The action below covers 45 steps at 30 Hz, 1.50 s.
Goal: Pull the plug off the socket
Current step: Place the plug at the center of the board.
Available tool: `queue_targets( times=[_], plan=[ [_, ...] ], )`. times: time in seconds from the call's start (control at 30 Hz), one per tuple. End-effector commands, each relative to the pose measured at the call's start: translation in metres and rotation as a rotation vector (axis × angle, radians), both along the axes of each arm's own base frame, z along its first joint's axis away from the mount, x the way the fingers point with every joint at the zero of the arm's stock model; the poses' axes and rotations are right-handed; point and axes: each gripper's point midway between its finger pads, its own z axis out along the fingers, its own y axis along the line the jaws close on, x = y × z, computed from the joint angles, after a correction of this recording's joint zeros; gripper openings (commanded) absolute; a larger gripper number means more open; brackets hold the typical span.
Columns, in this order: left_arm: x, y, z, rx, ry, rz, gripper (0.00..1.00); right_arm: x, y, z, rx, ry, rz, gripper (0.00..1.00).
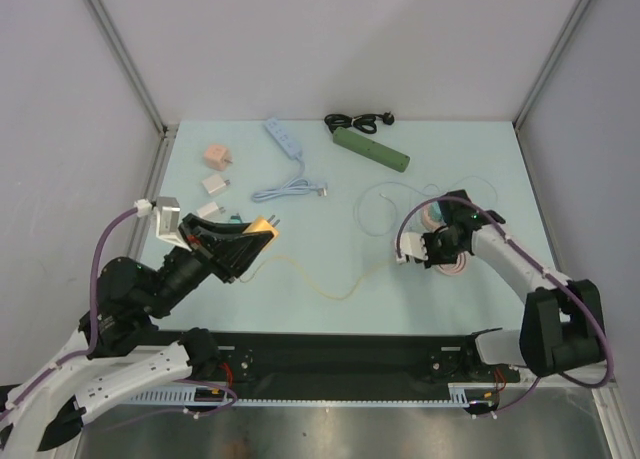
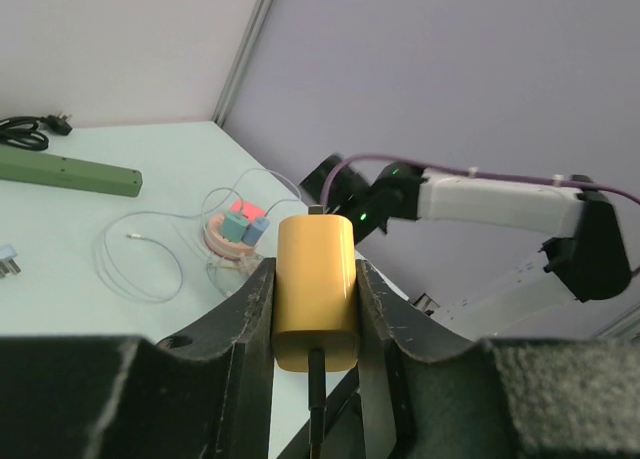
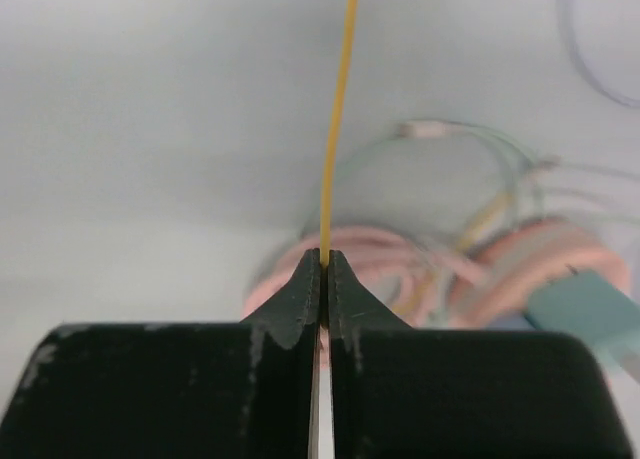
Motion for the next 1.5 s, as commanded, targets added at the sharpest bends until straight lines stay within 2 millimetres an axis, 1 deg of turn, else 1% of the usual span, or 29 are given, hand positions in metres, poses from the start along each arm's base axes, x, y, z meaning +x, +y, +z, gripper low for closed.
queue_targets(
  times=[0.0, 0.03, 0.07, 0.17, 0.23, 0.37, 0.47, 0.5, 0.57, 0.6, 0.7, 0.77, 0.8, 0.87, 0.93, 0.97, 1.0, 1.07, 1.1, 1.13, 1.17, 1.2, 1.27, 1.3, 1.33, 1.37, 1.4, 1.43, 1.47],
  plan=[
    [0.004, 0.001, -0.008, -0.007, 0.031, 0.020, 0.00, 0.008, 0.011, 0.076, 0.130, -0.060, -0.148, 0.00],
    [0.005, 0.001, -0.011, -0.005, 0.035, 0.025, 0.00, 0.001, 0.014, 0.099, 0.157, -0.031, -0.171, 0.00],
    [0.007, -0.002, -0.016, 0.006, 0.043, 0.026, 0.00, -0.007, 0.015, 0.108, 0.166, -0.015, -0.172, 0.00],
    [0.013, -0.008, -0.026, 0.032, 0.062, 0.034, 0.00, -0.027, 0.017, 0.125, 0.201, 0.024, -0.166, 0.00],
    [0.018, -0.015, -0.032, 0.057, 0.075, 0.034, 0.00, -0.036, 0.019, 0.127, 0.218, 0.034, -0.159, 0.00],
    [0.024, -0.022, -0.039, 0.096, 0.088, 0.041, 0.00, -0.036, 0.024, 0.140, 0.281, 0.013, -0.208, 0.00],
    [0.029, -0.025, -0.049, 0.134, 0.108, 0.054, 0.00, -0.035, 0.038, 0.158, 0.368, 0.012, -0.215, 0.00],
    [0.030, -0.026, -0.053, 0.144, 0.115, 0.056, 0.00, -0.031, 0.045, 0.165, 0.405, 0.021, -0.236, 0.00],
    [0.031, -0.028, -0.061, 0.155, 0.134, 0.056, 0.00, -0.025, 0.054, 0.163, 0.398, 0.017, -0.270, 0.00],
    [0.032, -0.029, -0.065, 0.160, 0.142, 0.056, 0.00, -0.007, 0.042, 0.152, 0.312, -0.056, -0.366, 0.00],
    [0.032, -0.032, -0.073, 0.166, 0.162, 0.048, 0.00, 0.015, 0.029, 0.133, 0.176, -0.151, -0.438, 0.00],
    [0.032, -0.032, -0.076, 0.168, 0.169, 0.048, 0.00, 0.031, 0.003, 0.126, 0.067, -0.203, -0.512, 0.00],
    [0.031, -0.032, -0.077, 0.168, 0.171, 0.048, 0.00, 0.036, -0.005, 0.129, 0.060, -0.220, -0.531, 0.00],
    [0.032, -0.030, -0.078, 0.174, 0.172, 0.054, 0.00, 0.040, -0.006, 0.154, 0.147, -0.244, -0.512, 0.00],
    [0.033, -0.026, -0.079, 0.182, 0.174, 0.075, 0.00, 0.022, 0.009, 0.169, 0.277, -0.145, -0.438, 0.00],
    [0.034, -0.023, -0.083, 0.195, 0.184, 0.087, 0.00, 0.016, 0.020, 0.185, 0.331, -0.132, -0.401, 0.00],
    [0.039, -0.017, -0.086, 0.199, 0.192, 0.129, 0.00, -0.004, 0.043, 0.187, 0.399, -0.038, -0.330, 0.00],
    [0.043, -0.011, -0.095, 0.202, 0.225, 0.174, 0.00, -0.022, 0.068, 0.185, 0.458, 0.059, -0.305, 0.00],
    [0.047, -0.006, -0.103, 0.216, 0.249, 0.212, 0.00, -0.019, 0.084, 0.188, 0.499, 0.063, -0.283, 0.00],
    [0.050, -0.003, -0.108, 0.223, 0.266, 0.233, 0.00, -0.028, 0.104, 0.185, 0.519, 0.102, -0.247, 0.00],
    [0.054, -0.004, -0.116, 0.238, 0.293, 0.251, 0.00, -0.030, 0.115, 0.183, 0.548, 0.149, -0.286, 0.00],
    [0.056, 0.000, -0.125, 0.266, 0.317, 0.276, 0.00, -0.022, 0.132, 0.182, 0.596, 0.160, -0.286, 0.00],
    [0.067, 0.007, -0.139, 0.301, 0.359, 0.346, 0.00, -0.020, 0.157, 0.183, 0.647, 0.233, -0.330, 0.00],
    [0.070, 0.011, -0.147, 0.320, 0.378, 0.369, 0.00, -0.011, 0.170, 0.195, 0.695, 0.217, -0.312, 0.00],
    [0.077, 0.018, -0.152, 0.329, 0.392, 0.409, 0.00, -0.003, 0.181, 0.188, 0.692, 0.254, -0.330, 0.00],
    [0.082, 0.022, -0.159, 0.339, 0.410, 0.432, 0.00, -0.003, 0.195, 0.194, 0.711, 0.274, -0.330, 0.00],
    [0.087, 0.025, -0.166, 0.351, 0.431, 0.452, 0.00, 0.008, 0.208, 0.207, 0.759, 0.282, -0.366, 0.00],
    [0.097, 0.036, -0.171, 0.347, 0.454, 0.503, 0.00, 0.016, 0.223, 0.202, 0.757, 0.315, -0.401, 0.00],
    [0.100, 0.037, -0.180, 0.356, 0.478, 0.496, 0.00, 0.015, 0.239, 0.202, 0.762, 0.333, -0.401, 0.00]
  ],
)
